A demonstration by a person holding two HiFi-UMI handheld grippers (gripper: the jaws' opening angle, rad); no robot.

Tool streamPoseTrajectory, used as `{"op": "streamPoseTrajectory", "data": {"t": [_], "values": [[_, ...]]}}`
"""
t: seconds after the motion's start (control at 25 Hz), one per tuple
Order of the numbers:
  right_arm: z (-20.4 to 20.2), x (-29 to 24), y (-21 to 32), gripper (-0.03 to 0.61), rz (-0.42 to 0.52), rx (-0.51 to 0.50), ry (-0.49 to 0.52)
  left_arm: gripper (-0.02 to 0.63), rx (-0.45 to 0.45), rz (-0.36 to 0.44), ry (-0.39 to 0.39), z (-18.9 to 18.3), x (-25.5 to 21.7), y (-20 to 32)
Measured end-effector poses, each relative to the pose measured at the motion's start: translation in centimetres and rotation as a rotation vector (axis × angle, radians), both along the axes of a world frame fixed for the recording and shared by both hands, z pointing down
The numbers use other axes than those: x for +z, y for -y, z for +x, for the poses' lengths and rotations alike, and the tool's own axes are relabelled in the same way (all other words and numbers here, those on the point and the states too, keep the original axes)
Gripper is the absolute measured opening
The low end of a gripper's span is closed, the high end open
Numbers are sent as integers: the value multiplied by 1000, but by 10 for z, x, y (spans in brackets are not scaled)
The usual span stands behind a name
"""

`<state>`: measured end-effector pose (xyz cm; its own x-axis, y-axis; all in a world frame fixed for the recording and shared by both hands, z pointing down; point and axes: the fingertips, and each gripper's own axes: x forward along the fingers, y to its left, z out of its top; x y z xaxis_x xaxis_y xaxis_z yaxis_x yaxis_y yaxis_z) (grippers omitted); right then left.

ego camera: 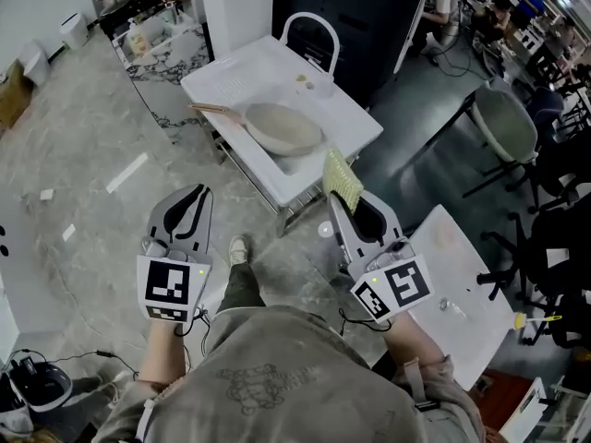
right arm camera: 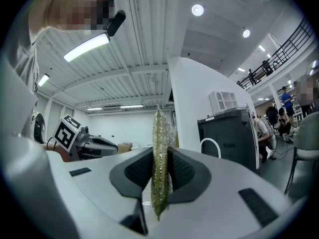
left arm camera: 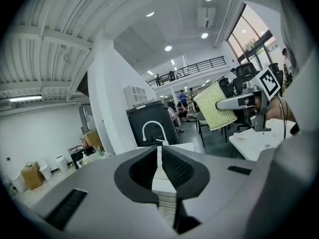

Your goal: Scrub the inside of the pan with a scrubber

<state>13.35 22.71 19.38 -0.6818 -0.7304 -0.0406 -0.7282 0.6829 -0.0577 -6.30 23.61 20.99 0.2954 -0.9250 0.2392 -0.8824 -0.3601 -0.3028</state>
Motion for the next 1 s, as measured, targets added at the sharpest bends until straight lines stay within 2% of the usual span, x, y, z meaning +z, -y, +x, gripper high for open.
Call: {"op": "streamPoseTrajectory", "data": {"t": [0.28,1.0], "values": [[-28,1,55,77,-28,67,-23,38,81,-45,-1,-26,10,69],[-99,5,229,77,-103,238,-55,40,348,-149,67,-89,36,272]]}}
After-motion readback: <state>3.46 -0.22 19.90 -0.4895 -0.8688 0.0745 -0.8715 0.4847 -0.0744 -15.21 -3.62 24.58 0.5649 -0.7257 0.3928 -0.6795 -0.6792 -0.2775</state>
